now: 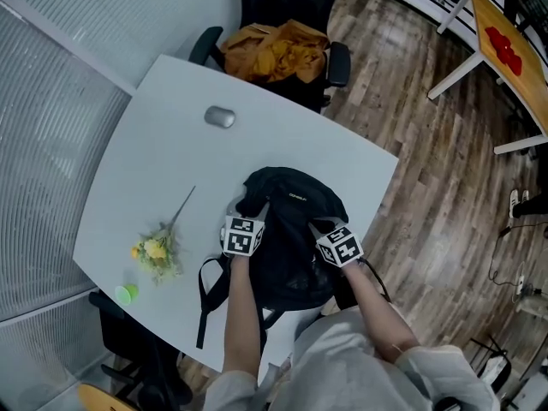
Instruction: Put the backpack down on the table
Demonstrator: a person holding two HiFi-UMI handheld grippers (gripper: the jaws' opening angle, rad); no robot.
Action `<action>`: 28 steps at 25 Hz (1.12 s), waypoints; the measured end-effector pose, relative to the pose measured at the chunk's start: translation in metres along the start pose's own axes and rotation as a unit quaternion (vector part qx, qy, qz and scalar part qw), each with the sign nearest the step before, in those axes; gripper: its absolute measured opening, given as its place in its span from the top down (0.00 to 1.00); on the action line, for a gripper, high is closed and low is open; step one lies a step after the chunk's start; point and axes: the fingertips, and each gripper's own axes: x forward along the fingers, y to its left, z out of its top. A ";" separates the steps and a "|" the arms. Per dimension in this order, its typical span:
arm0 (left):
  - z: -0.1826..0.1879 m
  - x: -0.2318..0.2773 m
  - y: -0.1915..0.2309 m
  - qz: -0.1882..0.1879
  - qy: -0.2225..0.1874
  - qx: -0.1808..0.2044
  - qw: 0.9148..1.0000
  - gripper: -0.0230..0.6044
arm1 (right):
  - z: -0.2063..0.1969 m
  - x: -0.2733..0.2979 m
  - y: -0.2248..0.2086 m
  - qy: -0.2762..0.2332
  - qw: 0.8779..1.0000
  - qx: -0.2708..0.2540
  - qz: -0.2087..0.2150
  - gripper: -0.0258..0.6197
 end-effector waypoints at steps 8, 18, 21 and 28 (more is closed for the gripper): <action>-0.001 0.002 -0.001 0.011 0.008 0.003 1.000 0.61 | -0.001 0.001 -0.002 0.002 1.000 -0.006 -0.012 0.96; 0.004 -0.012 -0.002 0.032 0.030 0.017 0.999 0.60 | 0.000 -0.004 0.002 0.013 1.000 0.001 -0.014 0.96; 0.011 -0.022 -0.006 0.032 0.026 0.024 0.999 0.59 | 0.003 -0.013 0.004 0.009 1.000 0.003 -0.027 0.96; 0.014 -0.061 -0.011 0.054 0.005 0.033 0.998 0.58 | 0.010 -0.046 0.017 -0.036 0.998 0.015 -0.049 0.96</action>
